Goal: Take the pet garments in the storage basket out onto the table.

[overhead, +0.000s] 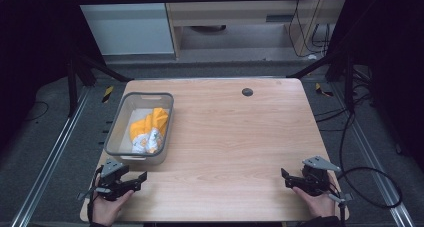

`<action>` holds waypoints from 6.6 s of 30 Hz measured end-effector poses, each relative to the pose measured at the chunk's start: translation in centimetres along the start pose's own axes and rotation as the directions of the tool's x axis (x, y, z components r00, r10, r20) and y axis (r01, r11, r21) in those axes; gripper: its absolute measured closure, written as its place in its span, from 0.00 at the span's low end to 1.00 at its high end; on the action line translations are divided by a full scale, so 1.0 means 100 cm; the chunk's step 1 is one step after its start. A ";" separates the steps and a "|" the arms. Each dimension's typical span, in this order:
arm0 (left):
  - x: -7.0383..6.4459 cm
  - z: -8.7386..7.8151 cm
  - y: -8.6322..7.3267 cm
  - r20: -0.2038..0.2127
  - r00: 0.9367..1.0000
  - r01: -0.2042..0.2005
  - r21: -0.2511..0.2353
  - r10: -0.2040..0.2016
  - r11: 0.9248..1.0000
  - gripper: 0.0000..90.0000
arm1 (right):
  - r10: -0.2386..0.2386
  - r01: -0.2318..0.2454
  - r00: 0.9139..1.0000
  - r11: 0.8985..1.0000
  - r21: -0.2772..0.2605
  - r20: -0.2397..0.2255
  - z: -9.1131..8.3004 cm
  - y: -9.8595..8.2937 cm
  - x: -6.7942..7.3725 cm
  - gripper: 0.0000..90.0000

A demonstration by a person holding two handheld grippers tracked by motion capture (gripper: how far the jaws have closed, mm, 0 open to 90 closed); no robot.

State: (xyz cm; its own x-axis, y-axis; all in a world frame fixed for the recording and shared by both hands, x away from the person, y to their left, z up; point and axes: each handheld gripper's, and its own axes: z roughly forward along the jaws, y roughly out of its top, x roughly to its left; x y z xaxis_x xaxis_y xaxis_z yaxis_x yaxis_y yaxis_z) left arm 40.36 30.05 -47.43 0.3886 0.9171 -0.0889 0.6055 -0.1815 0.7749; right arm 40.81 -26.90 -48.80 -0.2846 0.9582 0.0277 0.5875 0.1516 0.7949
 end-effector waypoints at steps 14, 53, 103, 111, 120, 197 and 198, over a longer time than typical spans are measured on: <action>0.000 -0.009 0.005 0.004 1.000 0.014 -0.040 -0.014 0.999 0.24 | 0.000 0.000 0.999 1.000 -0.008 0.034 -0.002 -0.001 -0.005 0.11; -0.002 -0.037 0.031 0.029 0.999 0.029 -0.138 -0.026 0.990 0.23 | -0.022 0.022 0.999 1.000 0.009 0.026 0.001 -0.001 -0.004 0.11; 0.003 -0.027 0.087 0.030 1.000 0.001 -0.136 0.003 0.991 0.21 | -0.013 0.013 1.000 1.000 0.018 0.025 0.003 -0.001 -0.003 0.11; 0.005 -0.018 0.098 0.026 1.000 0.003 -0.119 0.000 0.993 0.21 | -0.013 0.013 1.000 1.000 0.017 0.021 0.003 -0.001 -0.003 0.11; 0.008 -0.007 0.109 0.018 1.000 -0.011 -0.078 0.013 0.997 0.21 | -0.011 0.010 1.000 1.000 0.018 0.019 0.003 -0.001 -0.003 0.11; 0.006 0.076 0.133 -0.010 0.998 -0.055 0.259 0.059 0.964 0.61 | -0.031 0.031 1.000 0.998 0.051 -0.005 0.007 -0.002 -0.002 0.11; 0.007 0.076 0.133 -0.009 0.998 -0.055 0.264 0.060 0.963 0.61 | -0.031 0.032 0.999 0.998 0.052 -0.004 0.007 -0.003 -0.002 0.11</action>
State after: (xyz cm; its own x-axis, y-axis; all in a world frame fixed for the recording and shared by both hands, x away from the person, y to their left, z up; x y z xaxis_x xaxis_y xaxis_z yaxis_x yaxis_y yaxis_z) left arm 53.95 25.53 -41.97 0.4178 0.9078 -0.0363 0.7446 -0.3192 0.5862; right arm 41.28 -26.96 -49.45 -0.3057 0.9521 0.0048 0.6171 0.1943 0.7625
